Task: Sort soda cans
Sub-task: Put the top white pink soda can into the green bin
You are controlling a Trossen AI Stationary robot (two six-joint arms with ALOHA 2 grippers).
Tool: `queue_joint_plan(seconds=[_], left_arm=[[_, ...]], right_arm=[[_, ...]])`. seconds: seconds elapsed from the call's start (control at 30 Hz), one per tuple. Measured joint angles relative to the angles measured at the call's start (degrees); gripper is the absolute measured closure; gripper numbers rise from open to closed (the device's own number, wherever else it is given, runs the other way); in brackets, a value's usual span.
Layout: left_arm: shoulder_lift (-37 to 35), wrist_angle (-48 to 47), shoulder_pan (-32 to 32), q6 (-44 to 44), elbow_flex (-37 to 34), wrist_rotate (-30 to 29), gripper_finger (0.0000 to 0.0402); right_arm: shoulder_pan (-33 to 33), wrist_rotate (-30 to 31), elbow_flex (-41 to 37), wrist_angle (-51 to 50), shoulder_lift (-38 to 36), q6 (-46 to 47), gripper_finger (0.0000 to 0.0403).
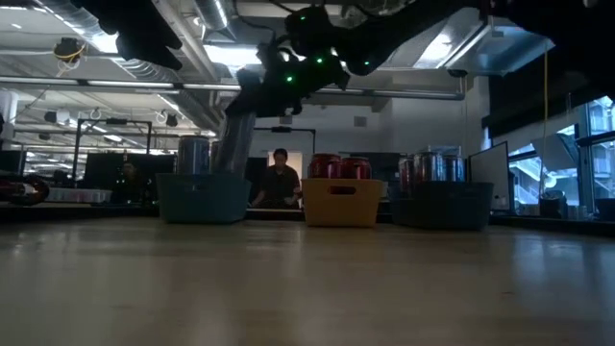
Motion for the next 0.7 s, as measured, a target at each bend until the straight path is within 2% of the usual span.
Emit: queue_joint_plan(seconds=[0.23,0.7], left_arm=[[0.53,0.08,0.0,-1.2,0.0,0.01,0.0107],[1.65,0.22,0.0,-2.45,-0.02,0.0,0.0107]], right_arm=[[-0.26,-0.42,5.61,-5.22,4.6,-2.89,0.0152],[-0.26,-0.88,5.88,-6.87,8.23,-2.74,0.0152]])
